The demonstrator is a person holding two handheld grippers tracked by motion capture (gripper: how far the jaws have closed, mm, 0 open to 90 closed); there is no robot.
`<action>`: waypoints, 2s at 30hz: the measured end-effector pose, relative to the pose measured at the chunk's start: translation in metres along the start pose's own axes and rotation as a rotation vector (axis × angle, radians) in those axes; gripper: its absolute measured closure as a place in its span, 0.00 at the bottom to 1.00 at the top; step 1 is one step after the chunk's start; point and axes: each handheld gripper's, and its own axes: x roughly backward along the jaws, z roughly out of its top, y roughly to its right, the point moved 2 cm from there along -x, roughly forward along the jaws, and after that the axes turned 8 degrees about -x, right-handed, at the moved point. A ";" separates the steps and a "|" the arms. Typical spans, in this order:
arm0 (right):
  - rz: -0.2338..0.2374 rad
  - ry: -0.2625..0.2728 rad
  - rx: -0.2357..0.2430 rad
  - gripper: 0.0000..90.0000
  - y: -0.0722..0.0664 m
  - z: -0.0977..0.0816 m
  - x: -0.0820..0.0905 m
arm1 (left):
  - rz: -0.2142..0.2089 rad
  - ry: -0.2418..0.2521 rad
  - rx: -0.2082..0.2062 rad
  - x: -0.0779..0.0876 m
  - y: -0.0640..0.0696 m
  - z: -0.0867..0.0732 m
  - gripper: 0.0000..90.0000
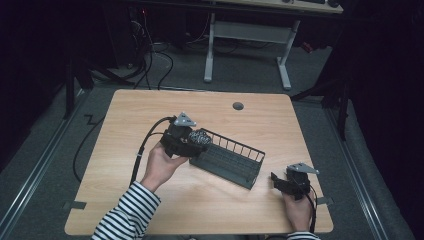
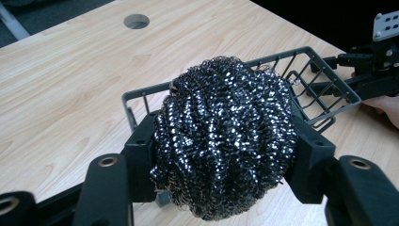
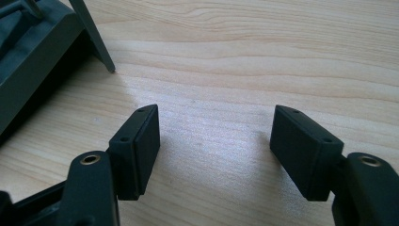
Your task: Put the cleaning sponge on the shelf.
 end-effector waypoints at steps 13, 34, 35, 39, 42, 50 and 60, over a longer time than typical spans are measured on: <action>0.000 0.000 0.000 0.37 0.000 0.000 0.000 | 0.005 -0.053 0.002 -0.034 0.000 0.004 0.44; 0.000 0.001 0.000 0.38 0.000 0.000 0.000 | 0.011 -0.132 0.003 -0.072 -0.001 -0.002 0.43; 0.000 0.000 -0.001 0.38 0.000 0.000 0.000 | 0.013 -0.133 0.003 -0.073 -0.001 -0.002 0.43; 0.001 0.000 -0.001 0.38 0.000 0.000 0.000 | 0.018 -0.144 0.001 -0.077 -0.001 -0.003 0.42; 0.001 0.000 -0.001 0.38 0.000 0.000 0.000 | 0.022 -0.155 0.005 -0.079 -0.002 -0.004 0.40; 0.000 -0.002 -0.001 0.38 0.000 0.000 0.000 | 0.032 -0.110 0.033 -0.074 -0.003 -0.005 0.27; 0.000 -0.003 -0.001 0.38 0.000 0.000 0.000 | 0.041 -0.032 0.043 -0.046 -0.007 -0.009 0.29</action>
